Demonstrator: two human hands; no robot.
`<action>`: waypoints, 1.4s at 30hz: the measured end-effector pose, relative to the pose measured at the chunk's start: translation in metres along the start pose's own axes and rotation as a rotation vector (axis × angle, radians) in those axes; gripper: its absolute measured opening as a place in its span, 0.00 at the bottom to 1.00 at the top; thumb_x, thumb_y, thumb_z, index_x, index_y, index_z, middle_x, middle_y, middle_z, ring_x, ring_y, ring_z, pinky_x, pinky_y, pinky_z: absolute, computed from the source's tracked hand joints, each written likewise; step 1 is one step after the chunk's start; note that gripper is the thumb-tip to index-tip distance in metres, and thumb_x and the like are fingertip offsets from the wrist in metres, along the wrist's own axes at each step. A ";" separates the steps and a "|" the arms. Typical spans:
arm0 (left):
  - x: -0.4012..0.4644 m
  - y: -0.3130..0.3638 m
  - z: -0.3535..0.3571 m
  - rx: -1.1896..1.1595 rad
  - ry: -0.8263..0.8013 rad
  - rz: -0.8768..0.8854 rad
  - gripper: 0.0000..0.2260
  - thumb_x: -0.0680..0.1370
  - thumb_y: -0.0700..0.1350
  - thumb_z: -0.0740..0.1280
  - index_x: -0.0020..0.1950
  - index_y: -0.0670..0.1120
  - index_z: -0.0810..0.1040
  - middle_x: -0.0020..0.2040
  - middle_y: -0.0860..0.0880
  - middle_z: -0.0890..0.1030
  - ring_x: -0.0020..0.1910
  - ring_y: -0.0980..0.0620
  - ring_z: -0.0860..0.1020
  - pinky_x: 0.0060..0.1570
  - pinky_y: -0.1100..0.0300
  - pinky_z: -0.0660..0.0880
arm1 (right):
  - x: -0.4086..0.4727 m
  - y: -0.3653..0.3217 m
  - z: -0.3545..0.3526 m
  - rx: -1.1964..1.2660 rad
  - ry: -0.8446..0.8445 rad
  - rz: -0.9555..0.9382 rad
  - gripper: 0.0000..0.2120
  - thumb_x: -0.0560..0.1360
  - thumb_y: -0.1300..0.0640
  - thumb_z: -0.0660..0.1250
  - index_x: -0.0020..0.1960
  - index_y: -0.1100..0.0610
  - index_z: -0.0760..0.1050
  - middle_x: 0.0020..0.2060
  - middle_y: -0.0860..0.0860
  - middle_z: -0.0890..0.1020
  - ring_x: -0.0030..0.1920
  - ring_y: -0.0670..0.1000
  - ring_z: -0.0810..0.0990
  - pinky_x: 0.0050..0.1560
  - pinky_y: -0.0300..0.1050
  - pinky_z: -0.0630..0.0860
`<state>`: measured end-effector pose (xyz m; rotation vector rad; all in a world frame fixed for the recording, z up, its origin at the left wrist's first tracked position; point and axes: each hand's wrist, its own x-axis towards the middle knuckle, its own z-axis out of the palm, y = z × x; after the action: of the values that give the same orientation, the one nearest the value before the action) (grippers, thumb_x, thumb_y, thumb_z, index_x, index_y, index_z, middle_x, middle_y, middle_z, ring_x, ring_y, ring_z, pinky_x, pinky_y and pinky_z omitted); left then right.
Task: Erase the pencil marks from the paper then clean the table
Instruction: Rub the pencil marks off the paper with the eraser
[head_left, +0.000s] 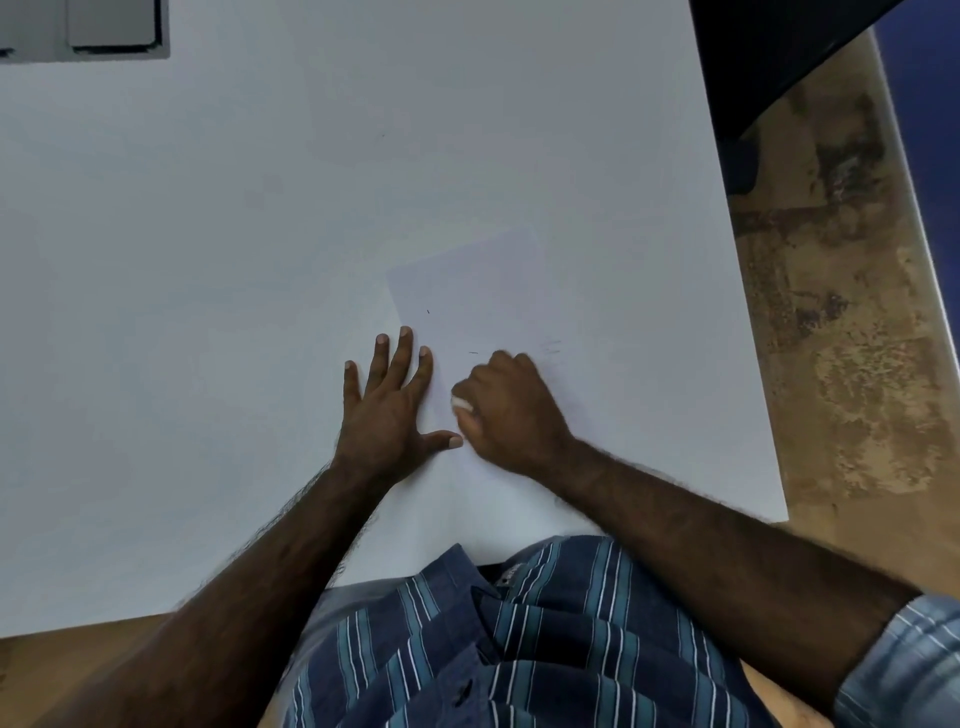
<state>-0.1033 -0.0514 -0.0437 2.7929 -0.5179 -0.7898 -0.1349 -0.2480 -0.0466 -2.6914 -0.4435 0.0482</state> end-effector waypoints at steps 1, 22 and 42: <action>0.000 0.001 -0.001 0.006 -0.009 -0.004 0.53 0.68 0.78 0.54 0.85 0.51 0.43 0.83 0.49 0.33 0.81 0.46 0.32 0.79 0.37 0.37 | -0.004 -0.001 0.002 -0.006 -0.039 -0.065 0.10 0.79 0.52 0.65 0.50 0.53 0.84 0.42 0.50 0.83 0.46 0.56 0.77 0.48 0.52 0.68; 0.000 0.003 -0.001 0.012 -0.005 -0.012 0.53 0.72 0.74 0.66 0.85 0.50 0.45 0.83 0.49 0.34 0.82 0.45 0.32 0.79 0.35 0.40 | 0.013 0.046 -0.011 -0.050 0.162 0.268 0.05 0.77 0.54 0.69 0.45 0.52 0.83 0.38 0.49 0.82 0.43 0.57 0.76 0.45 0.52 0.69; -0.012 0.015 0.008 0.011 0.019 0.008 0.53 0.72 0.73 0.66 0.85 0.50 0.43 0.83 0.49 0.35 0.82 0.46 0.35 0.80 0.38 0.40 | -0.021 0.001 0.005 0.025 -0.103 -0.109 0.10 0.82 0.51 0.65 0.53 0.51 0.85 0.45 0.49 0.84 0.48 0.54 0.77 0.50 0.52 0.69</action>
<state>-0.1212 -0.0618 -0.0405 2.8033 -0.5316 -0.7606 -0.1556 -0.2534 -0.0517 -2.6443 -0.6157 0.1601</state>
